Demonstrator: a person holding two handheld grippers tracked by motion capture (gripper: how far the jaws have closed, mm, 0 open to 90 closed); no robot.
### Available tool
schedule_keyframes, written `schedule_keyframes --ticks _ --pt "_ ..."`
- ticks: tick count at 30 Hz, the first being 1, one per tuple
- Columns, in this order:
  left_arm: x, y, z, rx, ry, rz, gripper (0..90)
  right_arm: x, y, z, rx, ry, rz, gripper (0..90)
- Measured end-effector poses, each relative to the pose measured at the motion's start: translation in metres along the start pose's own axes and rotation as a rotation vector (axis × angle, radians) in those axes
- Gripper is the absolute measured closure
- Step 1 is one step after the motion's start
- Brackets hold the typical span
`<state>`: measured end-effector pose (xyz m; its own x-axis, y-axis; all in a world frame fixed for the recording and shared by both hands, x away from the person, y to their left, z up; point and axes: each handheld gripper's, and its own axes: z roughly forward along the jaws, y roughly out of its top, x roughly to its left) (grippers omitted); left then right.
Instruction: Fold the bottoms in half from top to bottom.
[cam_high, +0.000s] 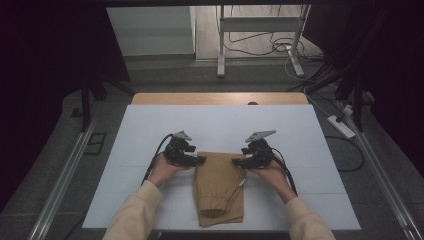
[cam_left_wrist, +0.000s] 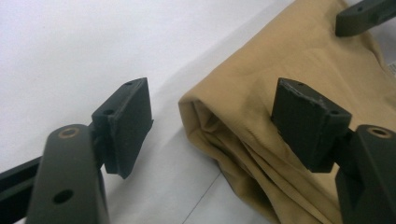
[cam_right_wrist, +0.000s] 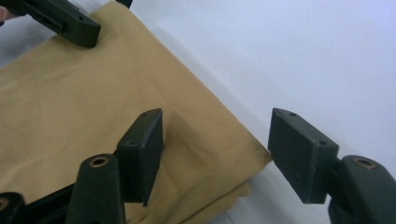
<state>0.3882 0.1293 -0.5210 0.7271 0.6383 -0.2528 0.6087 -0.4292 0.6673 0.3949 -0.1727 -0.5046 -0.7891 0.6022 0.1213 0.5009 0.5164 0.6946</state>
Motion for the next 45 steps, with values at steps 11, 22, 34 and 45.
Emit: schedule_keyframes --ticks 11,22,34,45 --pt "0.002 -0.003 0.011 0.056 -0.028 -0.003 26.8 -0.001 -0.005 0.014 0.071 0.024 0.010 30.9" --pt "-0.002 -0.005 0.013 0.076 -0.075 0.007 55.2 0.005 -0.005 0.016 0.088 0.033 -0.023 50.9" --pt "-0.012 -0.002 0.007 0.063 -0.054 0.067 75.3 0.011 -0.001 0.008 0.059 0.034 -0.066 77.5" --pt "-0.013 0.004 -0.001 0.008 -0.035 0.081 76.0 0.013 0.005 -0.001 0.013 0.008 -0.087 79.3"
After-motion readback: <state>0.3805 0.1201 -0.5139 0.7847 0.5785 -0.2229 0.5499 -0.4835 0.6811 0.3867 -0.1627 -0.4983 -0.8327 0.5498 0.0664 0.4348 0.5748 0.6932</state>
